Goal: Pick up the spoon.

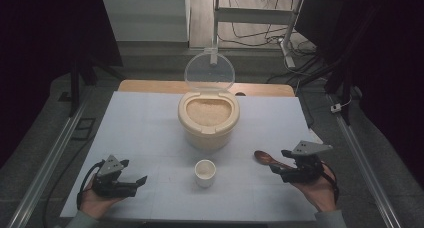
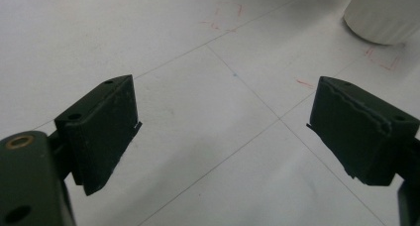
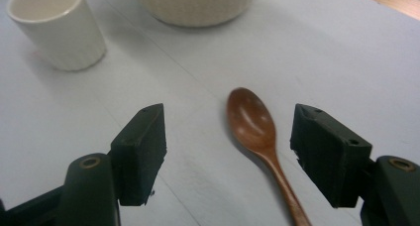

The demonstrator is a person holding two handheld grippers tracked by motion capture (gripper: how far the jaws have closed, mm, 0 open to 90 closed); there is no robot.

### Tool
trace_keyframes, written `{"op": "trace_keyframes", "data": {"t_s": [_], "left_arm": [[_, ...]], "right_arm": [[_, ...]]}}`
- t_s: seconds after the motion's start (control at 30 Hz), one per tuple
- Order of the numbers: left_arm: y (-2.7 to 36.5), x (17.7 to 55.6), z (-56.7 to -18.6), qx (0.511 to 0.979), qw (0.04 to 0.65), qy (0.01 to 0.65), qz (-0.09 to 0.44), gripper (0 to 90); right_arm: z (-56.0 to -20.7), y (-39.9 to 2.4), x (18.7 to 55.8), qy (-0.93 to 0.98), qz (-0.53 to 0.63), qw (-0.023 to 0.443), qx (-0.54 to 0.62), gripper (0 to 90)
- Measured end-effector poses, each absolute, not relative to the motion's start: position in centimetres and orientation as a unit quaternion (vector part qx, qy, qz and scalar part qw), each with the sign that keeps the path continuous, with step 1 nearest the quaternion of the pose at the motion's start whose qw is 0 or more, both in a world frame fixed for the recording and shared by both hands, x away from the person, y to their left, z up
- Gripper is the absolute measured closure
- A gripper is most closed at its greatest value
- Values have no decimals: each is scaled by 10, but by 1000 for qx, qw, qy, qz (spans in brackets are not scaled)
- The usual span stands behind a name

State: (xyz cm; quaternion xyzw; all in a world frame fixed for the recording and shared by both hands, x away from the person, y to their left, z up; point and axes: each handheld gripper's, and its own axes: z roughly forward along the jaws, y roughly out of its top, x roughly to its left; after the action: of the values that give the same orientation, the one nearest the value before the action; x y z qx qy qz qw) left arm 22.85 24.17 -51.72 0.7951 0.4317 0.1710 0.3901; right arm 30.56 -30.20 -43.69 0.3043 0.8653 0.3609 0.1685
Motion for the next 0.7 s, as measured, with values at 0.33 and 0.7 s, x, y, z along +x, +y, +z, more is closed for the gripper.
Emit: {"op": "trace_keyframes", "data": {"t_s": [0.33,0.7], "left_arm": [[240,229,-519,798,385,431,170,115],[240,230,-520,801,380,431,170,115]], "right_arm": [[-425,-312,328,896,273,157,314,303],[-439,-332,341,904,233,144,327,322]]}}
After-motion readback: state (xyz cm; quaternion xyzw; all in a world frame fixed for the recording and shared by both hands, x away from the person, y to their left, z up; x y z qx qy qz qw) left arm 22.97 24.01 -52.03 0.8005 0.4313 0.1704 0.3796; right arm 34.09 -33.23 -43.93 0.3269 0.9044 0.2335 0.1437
